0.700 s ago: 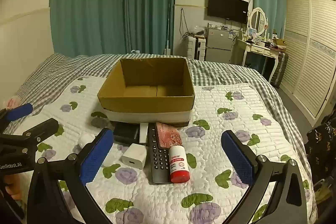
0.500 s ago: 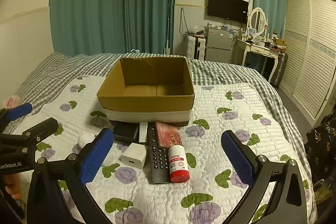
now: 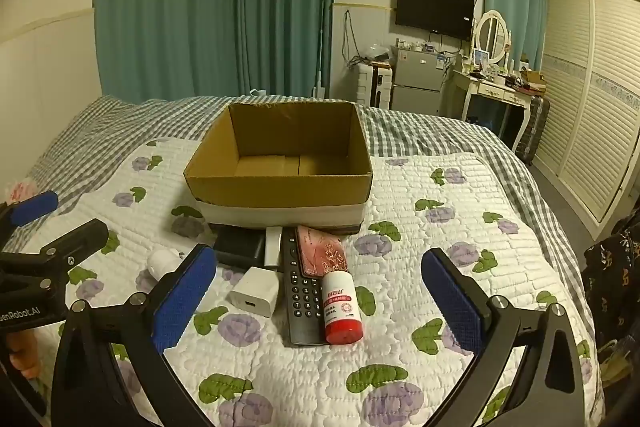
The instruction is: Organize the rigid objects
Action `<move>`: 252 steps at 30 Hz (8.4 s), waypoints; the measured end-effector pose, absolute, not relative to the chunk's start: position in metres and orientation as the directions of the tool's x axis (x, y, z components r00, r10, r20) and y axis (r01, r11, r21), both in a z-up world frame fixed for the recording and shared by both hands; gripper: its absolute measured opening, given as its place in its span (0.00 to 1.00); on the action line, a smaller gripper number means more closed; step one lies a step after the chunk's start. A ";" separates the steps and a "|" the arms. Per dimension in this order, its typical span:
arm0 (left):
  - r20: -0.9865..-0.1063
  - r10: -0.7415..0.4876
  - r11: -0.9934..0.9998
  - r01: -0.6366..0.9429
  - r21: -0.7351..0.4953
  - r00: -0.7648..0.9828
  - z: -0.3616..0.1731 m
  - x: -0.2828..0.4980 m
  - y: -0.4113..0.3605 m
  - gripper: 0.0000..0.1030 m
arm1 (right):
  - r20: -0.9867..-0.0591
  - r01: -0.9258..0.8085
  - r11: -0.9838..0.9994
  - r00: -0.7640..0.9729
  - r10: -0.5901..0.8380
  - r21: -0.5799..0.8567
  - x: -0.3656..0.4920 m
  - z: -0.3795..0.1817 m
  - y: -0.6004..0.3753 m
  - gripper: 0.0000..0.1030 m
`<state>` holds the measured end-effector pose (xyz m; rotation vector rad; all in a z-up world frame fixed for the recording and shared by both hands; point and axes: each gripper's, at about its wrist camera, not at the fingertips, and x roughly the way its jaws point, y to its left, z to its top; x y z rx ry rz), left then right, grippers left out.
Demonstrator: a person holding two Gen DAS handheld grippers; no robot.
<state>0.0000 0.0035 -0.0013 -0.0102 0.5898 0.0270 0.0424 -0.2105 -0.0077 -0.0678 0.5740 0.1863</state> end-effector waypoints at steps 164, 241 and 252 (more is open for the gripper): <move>-0.673 -0.035 0.999 0.006 -0.045 0.738 0.047 0.098 -0.013 0.51 | -0.607 -0.286 0.954 0.743 0.283 0.095 0.142 0.028 -0.209 0.35; -0.768 -0.002 1.000 -0.015 -0.014 0.640 -0.088 0.073 -0.031 0.65 | -0.822 -0.351 0.936 0.538 0.186 -0.017 0.130 -0.117 -0.192 0.37; -0.797 -0.044 0.999 0.036 -0.028 0.602 -0.087 0.074 -0.068 0.65 | -0.749 -0.355 0.935 0.615 0.248 0.018 0.107 -0.070 -0.213 0.19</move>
